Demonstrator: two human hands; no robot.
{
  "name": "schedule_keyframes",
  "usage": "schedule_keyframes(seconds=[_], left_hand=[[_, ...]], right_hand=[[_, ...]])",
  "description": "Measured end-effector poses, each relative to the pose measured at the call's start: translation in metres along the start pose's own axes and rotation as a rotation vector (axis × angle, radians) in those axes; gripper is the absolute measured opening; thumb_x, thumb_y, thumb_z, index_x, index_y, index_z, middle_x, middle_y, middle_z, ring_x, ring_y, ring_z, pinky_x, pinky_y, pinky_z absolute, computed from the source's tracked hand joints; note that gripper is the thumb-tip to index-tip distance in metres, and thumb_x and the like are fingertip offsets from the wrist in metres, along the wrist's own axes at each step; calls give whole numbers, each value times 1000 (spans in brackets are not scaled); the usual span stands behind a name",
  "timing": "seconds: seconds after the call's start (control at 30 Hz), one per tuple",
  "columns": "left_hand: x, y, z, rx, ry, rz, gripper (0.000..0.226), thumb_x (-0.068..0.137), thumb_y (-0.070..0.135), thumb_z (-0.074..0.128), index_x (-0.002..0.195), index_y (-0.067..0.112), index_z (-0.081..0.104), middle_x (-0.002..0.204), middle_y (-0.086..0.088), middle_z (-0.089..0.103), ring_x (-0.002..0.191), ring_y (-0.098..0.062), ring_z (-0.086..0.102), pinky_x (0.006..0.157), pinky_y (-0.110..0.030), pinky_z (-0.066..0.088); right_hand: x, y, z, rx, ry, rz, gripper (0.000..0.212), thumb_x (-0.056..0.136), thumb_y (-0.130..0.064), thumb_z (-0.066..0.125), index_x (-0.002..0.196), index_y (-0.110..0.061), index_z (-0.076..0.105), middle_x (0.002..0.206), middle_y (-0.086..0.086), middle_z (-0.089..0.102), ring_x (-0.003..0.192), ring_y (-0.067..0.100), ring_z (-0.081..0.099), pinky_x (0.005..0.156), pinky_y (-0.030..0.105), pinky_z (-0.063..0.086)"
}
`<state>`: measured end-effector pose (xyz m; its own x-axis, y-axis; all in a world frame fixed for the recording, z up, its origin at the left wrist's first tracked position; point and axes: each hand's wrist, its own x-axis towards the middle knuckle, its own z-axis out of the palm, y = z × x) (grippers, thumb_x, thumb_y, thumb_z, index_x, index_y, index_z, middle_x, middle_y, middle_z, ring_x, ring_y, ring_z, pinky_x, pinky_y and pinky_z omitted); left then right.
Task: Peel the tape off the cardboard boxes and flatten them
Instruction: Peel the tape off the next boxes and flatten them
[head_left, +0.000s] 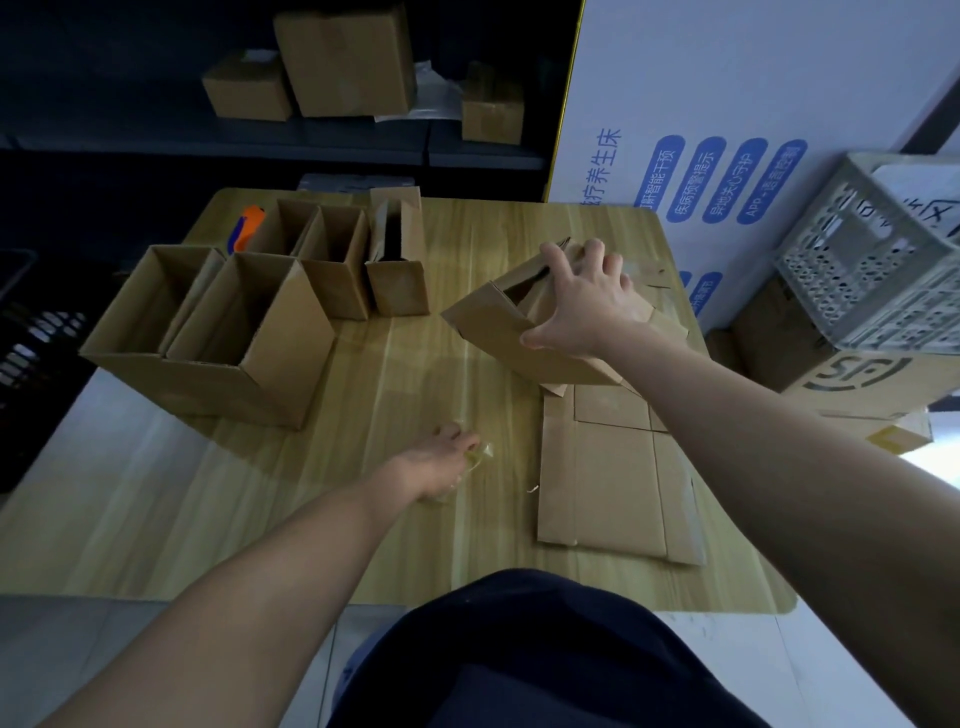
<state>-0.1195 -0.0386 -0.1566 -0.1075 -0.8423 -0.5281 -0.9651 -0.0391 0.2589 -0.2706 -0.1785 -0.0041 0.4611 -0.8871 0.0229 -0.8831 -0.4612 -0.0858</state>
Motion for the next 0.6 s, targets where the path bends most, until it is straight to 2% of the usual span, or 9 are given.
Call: schedule_keyframes(seconds=[0.1, 0.17, 0.23, 0.3, 0.33, 0.4, 0.47, 0.53, 0.6], left_hand=[[-1, 4, 0, -59, 2, 3, 32, 97, 11, 39, 126, 7, 53, 128, -6, 52, 108, -23, 52, 97, -37, 44], [-4, 5, 3, -76, 5, 24, 29, 99, 19, 36, 107, 10, 61, 121, -11, 58, 109, -24, 55, 96, -38, 45], [-8, 3, 5, -98, 29, 33, 26, 100, 25, 33, 88, 16, 55, 108, -10, 62, 90, -19, 57, 81, -35, 48], [-11, 1, 5, -165, 33, 29, 18, 100, 32, 35, 95, 20, 47, 95, -7, 62, 73, -15, 53, 70, -34, 48], [-11, 1, 5, -204, 29, 28, 15, 100, 36, 36, 101, 22, 42, 93, -4, 62, 73, -15, 54, 73, -36, 50], [-10, 3, 4, -308, 22, 13, 20, 98, 40, 38, 112, 28, 30, 101, 3, 62, 83, -17, 59, 83, -40, 53], [-11, 6, 3, -455, 16, -34, 40, 98, 40, 40, 131, 37, 17, 126, 1, 58, 99, -23, 63, 89, -40, 51], [-11, 6, 4, -622, 14, -81, 64, 99, 36, 42, 143, 41, -4, 143, -3, 46, 110, -22, 59, 95, -39, 47], [-14, 4, 5, -720, 36, -74, 76, 99, 27, 45, 144, 46, -14, 153, -5, 30, 110, -15, 55, 89, -33, 49]], right_hand=[[-2, -2, 1, -10, 1, -9, 101, 61, -59, 71, 141, -31, 15, 141, 17, 17, 126, 39, 24, 105, 53, 30], [-3, -3, 1, -11, 2, -15, 101, 61, -58, 71, 140, -31, 15, 141, 17, 17, 126, 39, 23, 105, 53, 29], [-5, -4, 1, -9, 4, -21, 99, 61, -58, 71, 140, -31, 16, 140, 16, 18, 125, 39, 24, 105, 54, 29], [-6, -4, 1, -3, 2, -24, 99, 61, -58, 71, 139, -31, 17, 139, 16, 18, 125, 39, 24, 105, 53, 29], [-6, -5, 0, -3, 2, -26, 98, 61, -58, 71, 139, -31, 17, 139, 16, 18, 125, 39, 24, 105, 53, 29], [-7, -6, -1, -11, 0, -29, 98, 61, -58, 71, 139, -30, 17, 139, 16, 19, 124, 39, 24, 105, 53, 29], [-8, -6, -1, -21, 0, -29, 98, 62, -57, 71, 139, -30, 17, 140, 17, 18, 125, 39, 24, 105, 53, 29], [-9, -6, -1, -23, 1, -25, 99, 62, -57, 71, 140, -31, 16, 140, 17, 18, 125, 39, 24, 105, 53, 29], [-10, -6, -1, -16, 3, -23, 99, 62, -57, 71, 140, -31, 16, 140, 17, 18, 125, 39, 24, 105, 53, 29]])
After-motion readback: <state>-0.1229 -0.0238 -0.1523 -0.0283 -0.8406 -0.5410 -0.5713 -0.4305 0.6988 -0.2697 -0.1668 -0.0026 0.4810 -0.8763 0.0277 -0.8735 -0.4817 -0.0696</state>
